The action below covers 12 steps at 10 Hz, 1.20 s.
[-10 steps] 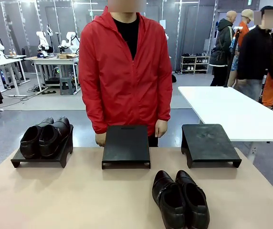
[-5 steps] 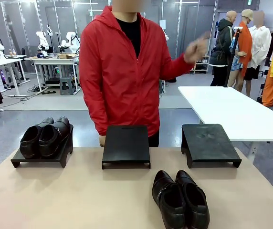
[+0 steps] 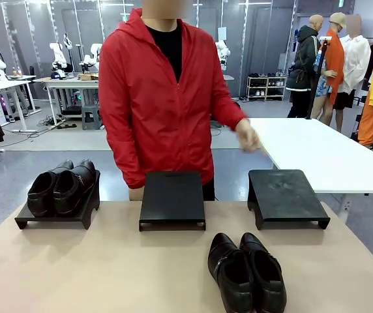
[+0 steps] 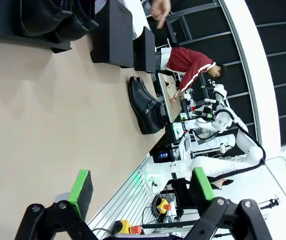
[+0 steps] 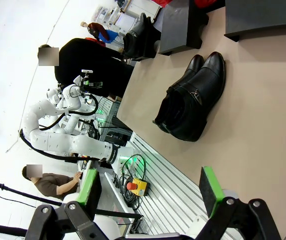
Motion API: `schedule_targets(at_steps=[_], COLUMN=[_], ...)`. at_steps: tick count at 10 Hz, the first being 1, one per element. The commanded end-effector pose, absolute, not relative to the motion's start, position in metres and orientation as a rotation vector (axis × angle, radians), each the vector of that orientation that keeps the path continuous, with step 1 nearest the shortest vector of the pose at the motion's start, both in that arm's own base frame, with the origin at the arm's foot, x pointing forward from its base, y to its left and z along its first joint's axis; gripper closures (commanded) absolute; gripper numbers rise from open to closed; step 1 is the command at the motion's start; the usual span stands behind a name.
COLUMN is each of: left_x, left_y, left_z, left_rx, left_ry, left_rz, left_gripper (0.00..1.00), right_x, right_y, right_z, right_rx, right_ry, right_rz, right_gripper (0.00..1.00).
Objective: Place the shoes on the stand as instructed by the person.
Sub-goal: Pick up another pair of Shoes and place it on the Shoes Stand indicated by the person.
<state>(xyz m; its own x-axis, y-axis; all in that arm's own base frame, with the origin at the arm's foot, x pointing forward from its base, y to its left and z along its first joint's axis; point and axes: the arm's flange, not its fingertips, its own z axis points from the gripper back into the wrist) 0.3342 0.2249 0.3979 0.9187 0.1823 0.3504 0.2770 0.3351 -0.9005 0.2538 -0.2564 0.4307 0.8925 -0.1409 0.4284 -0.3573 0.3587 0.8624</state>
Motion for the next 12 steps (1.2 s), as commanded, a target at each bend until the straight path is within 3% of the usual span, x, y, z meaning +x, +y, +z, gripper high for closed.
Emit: schedule_targets(at_steps=[1, 8, 12], left_x=[0.329, 0.329, 0.329], left_y=[0.222, 0.222, 0.222], left_z=[0.4, 0.4, 0.4], left_rx=[-1.242, -1.242, -1.242], left_ry=[-0.433, -0.433, -0.433], left_rz=[-0.079, -0.079, -0.079], left_gripper=[0.0, 0.0, 0.0], right_x=[0.255, 0.254, 0.228], right_y=[-0.257, -0.256, -0.21], right_z=[0.433, 0.431, 0.502], right_rx=[1.218, 1.208, 0.967], right_ry=[-0.494, -0.476, -0.391], right_rz=[0.15, 0.147, 0.308], right_gripper=[0.0, 0.0, 0.0])
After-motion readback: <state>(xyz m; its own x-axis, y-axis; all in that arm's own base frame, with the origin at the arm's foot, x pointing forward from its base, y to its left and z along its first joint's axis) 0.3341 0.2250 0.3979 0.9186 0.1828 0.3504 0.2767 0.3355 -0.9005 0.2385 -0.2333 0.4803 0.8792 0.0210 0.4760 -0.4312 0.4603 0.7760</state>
